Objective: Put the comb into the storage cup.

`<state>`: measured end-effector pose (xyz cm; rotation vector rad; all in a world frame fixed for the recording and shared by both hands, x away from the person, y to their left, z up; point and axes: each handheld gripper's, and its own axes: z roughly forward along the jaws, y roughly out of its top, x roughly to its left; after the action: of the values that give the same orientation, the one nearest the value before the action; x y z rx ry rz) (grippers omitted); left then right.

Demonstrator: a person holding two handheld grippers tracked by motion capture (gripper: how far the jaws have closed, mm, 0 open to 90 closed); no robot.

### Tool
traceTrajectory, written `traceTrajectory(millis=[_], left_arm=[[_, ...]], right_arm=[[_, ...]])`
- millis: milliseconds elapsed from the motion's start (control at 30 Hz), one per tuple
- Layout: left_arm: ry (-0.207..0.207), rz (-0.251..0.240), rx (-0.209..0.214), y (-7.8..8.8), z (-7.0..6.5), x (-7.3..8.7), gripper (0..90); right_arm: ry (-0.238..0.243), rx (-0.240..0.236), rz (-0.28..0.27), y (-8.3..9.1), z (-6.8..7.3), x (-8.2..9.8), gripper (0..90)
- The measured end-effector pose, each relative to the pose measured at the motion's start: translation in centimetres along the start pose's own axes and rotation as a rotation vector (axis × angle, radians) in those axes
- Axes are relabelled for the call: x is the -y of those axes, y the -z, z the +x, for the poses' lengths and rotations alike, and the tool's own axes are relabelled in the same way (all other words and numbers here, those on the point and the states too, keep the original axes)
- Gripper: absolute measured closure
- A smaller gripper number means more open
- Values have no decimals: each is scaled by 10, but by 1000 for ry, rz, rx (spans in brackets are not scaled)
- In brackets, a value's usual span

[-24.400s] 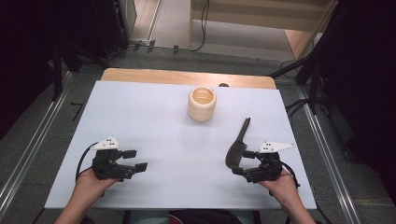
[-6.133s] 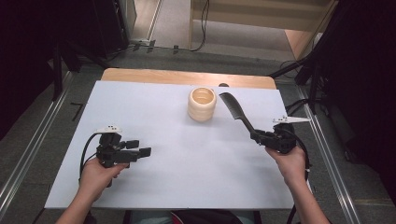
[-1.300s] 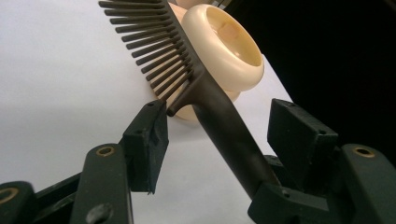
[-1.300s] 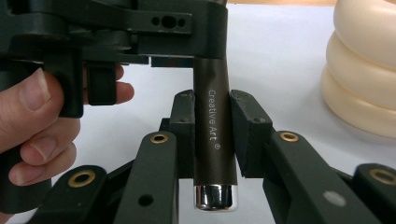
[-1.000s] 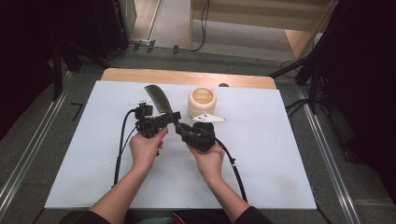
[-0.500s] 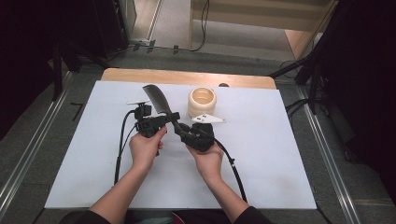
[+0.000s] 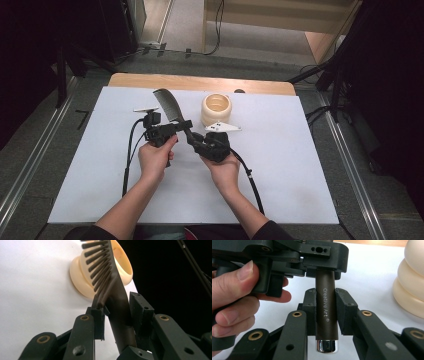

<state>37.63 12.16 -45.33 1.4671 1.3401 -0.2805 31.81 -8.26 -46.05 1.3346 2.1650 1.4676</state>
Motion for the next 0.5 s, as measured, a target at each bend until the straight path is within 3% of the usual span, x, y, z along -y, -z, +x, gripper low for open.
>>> traceTrajectory(millis=[100,300,400,500], left_arm=[[20,-10,24,2,1,0,698],[19,-18,42,3,-1,1,728],[20,-19,49,3,-1,0,729],[10,-26,48,3,-1,0,729]], right_arm=[[7,-5,-1,0,0,0,698],[20,-21,5,-1,-2,0,690],[33,-26,13,0,-3,-1,649],[50,-40,21,1,-3,-1,554]])
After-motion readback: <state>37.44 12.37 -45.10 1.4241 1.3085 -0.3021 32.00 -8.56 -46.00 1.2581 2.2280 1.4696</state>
